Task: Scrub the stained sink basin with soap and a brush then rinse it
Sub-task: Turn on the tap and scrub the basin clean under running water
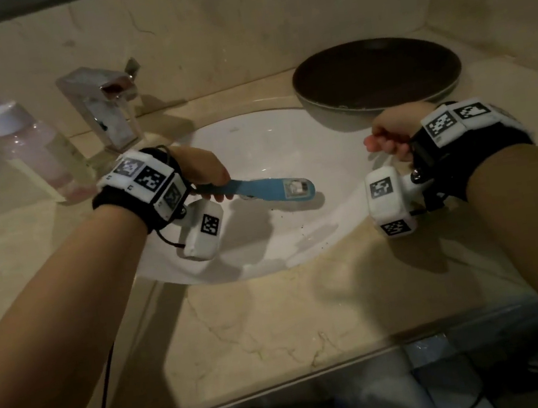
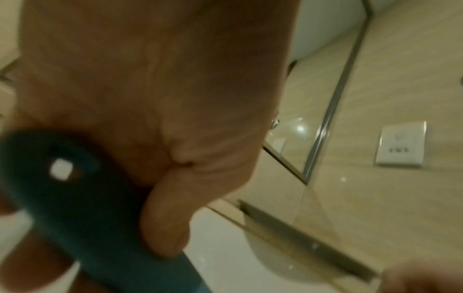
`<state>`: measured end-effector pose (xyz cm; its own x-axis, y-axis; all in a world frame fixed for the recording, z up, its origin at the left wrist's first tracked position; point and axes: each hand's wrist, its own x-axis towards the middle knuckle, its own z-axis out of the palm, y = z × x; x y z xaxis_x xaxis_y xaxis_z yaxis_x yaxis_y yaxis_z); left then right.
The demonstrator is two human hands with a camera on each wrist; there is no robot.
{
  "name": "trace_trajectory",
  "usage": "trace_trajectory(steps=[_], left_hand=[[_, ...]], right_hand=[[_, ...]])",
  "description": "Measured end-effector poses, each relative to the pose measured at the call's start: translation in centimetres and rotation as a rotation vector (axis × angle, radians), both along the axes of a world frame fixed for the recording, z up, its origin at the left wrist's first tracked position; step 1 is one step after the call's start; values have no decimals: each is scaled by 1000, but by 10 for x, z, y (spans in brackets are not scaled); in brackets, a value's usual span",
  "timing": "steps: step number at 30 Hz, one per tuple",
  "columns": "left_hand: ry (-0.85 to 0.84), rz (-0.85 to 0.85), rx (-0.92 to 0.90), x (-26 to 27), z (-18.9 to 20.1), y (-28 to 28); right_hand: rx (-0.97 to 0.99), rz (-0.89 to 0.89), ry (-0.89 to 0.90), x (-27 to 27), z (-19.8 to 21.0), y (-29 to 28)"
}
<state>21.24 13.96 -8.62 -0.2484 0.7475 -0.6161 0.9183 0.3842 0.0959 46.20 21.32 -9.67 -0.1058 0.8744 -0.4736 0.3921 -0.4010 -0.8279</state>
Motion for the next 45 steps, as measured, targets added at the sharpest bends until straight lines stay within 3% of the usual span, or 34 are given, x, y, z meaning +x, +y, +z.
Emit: trace_trajectory(steps=[6,9,13,16,20,23,25,26,28,32,35,36,38,40,41,45], left_hand=[[-29,-93,-285,5,-32,3],[-67,-149,-327,9,-46,6],[-8,-188,-258,11,-70,13],[146,-177,-132,5,-85,18],[204,-237,-20,2,-75,27],[-7,-249,-65,-6,-65,27],[-209,-171,-179,-13,-62,22],[-232,-163,-243,-11,-62,17],[-147,-204,-342,-6,-67,10],[108,-261,-338,-13,-87,15],[450,-195,-259,-87,-151,72],[482,-167,-198,-94,-155,81],[448,-210,-84,-71,-131,61],[381,-300,-71,-13,-74,21],[379,-361,-108,-5,-67,22],[230,-264,-101,-2,-49,27]], right_hand=[[-33,37,-53,-1,3,3],[-63,44,-63,-2,3,3],[-81,60,-71,-3,4,2],[-85,42,-59,-3,5,2],[-92,47,-76,-3,5,2],[-93,42,-95,-4,4,3],[-93,42,-109,-4,4,3],[-87,37,-110,-5,4,3],[-74,18,-104,-5,4,3],[-73,7,-86,-4,3,3],[-79,1,-73,-4,3,3],[-79,4,-68,-4,3,3],[-71,5,-57,-4,4,2],[-63,0,-45,-4,4,1],[-61,0,-43,-4,4,1],[-45,0,-44,-3,4,0]])
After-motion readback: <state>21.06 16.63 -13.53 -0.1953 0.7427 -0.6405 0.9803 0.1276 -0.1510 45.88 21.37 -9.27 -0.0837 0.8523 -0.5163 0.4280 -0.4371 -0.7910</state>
